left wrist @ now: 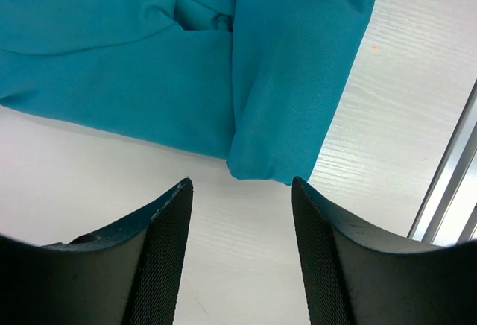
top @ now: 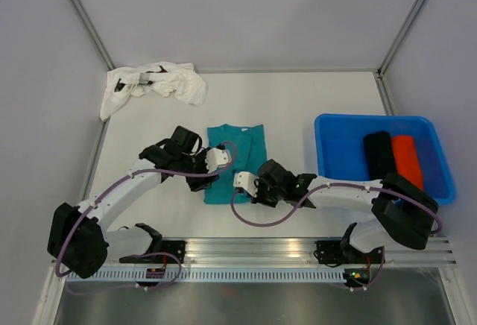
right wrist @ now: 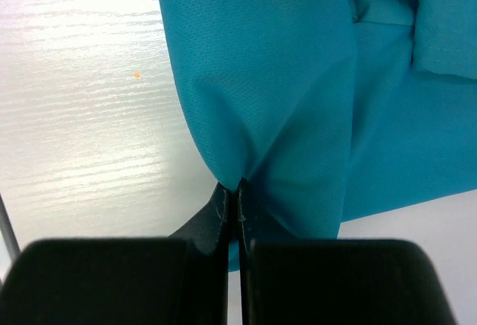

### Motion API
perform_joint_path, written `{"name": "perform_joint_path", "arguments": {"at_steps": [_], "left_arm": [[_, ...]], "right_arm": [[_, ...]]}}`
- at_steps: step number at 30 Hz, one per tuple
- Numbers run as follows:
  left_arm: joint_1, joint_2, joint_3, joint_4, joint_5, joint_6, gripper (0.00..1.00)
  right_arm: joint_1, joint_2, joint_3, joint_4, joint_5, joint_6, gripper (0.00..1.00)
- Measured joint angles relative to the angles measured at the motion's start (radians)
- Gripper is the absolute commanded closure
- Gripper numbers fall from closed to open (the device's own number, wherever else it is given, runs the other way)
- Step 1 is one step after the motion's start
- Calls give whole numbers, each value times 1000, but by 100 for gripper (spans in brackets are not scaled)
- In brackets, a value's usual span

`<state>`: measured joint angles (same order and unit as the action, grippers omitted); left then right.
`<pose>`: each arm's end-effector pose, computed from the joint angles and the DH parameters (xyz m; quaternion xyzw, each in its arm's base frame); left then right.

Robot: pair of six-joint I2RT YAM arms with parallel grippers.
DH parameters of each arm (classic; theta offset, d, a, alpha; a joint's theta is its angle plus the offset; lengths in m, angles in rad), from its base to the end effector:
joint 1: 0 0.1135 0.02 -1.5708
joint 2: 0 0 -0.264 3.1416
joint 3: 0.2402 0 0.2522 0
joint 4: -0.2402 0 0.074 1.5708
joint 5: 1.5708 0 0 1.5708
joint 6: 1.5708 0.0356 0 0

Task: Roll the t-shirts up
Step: Roll the tshirt

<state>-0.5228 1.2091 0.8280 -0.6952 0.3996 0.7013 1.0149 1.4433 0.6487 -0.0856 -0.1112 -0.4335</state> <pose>0.1897 -0.1253 0.2310 0.5858 0.7499 -0.1703 0.2561 0.1394 0.2319 0.1583 -0.6365 0.6913 0.1470 0.3088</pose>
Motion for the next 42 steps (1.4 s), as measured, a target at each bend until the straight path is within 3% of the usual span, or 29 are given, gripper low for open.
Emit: {"name": "perform_joint_path", "arguments": {"at_steps": [9,11,14,17,24,33,36,39,41,42], "left_arm": [[-68,-12,28,-83,4,15,34],[-101,-13,29,-97,3,24,26],[-127,-15,29,-110,-5,49,24],[-135,-5,30,-117,-19,84,3],[-156,76,30,-54,-63,113,1],[-167,138,-37,73,-107,120,18],[-167,144,-74,92,-110,121,37],[-167,150,-93,101,-108,120,71],[-167,153,-94,104,-107,122,83],[-167,153,-94,105,-106,122,94]], "right_arm": [[-121,-11,51,-68,-248,69,100],[-169,-11,66,-71,-302,87,100],[-226,-10,73,-65,-374,115,100],[-264,-5,73,-55,-441,144,100],[-309,9,72,-41,-537,173,100],[-330,21,72,-41,-579,185,100],[-336,32,72,-41,-591,185,100],[-338,34,72,-40,-598,187,100],[-338,34,72,-39,-601,187,100],[-338,34,72,-37,-602,187,100]]}}
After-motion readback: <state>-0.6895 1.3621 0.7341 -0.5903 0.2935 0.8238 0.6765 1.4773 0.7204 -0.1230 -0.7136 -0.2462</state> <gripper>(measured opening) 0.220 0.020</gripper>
